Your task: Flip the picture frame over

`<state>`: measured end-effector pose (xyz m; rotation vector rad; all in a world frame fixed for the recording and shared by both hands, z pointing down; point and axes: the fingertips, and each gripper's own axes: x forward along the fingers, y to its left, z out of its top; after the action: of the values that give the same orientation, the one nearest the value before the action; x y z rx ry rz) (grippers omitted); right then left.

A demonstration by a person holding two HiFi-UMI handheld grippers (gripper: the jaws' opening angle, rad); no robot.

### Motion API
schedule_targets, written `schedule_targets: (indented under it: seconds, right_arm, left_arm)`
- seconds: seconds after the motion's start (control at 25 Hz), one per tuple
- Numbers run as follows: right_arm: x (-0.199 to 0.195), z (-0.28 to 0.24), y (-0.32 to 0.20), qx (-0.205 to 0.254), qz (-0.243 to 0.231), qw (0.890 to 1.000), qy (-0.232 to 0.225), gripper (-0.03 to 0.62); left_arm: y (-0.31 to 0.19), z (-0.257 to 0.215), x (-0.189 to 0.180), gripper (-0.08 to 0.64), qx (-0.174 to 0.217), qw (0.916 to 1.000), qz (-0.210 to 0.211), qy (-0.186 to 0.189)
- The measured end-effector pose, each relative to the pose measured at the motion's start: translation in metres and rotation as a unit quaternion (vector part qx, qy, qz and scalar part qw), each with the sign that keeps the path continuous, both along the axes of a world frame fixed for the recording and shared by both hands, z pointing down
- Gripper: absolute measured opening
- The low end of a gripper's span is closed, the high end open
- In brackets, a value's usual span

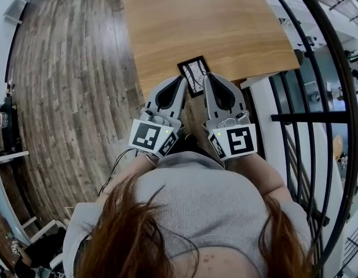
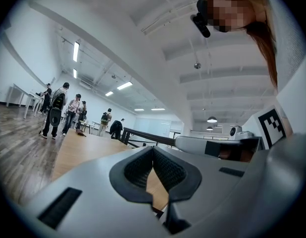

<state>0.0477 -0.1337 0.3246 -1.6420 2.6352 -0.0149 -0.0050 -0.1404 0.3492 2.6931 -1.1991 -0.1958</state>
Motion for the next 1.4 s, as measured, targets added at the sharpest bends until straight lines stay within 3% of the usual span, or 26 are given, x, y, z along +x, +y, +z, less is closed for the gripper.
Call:
schedule_targets:
  seconds: [0.32, 0.68, 1.28, 1.4]
  right_arm:
    - [-0.002, 0.007, 0.001, -0.031, 0.004, 0.999, -0.018, 0.017]
    - [-0.014, 0.021, 0.004, -0.061, -0.008, 0.998, 0.006, 0.017]
    - [-0.011, 0.029, 0.002, -0.073, 0.001, 0.997, -0.003, 0.017]
    - [-0.013, 0.026, 0.003, -0.06, -0.001, 0.998, 0.014, 0.017]
  left_arm:
    - [0.001, -0.01, 0.004, 0.006, 0.012, 0.9999, 0.012, -0.001]
    - [0.002, -0.009, 0.006, 0.006, 0.012, 0.9997, 0.02, -0.001]
    - [-0.001, -0.009, 0.004, 0.006, 0.015, 0.9996, 0.024, 0.003]
    - [-0.001, -0.009, 0.004, 0.006, 0.013, 0.9996, 0.024, 0.003]
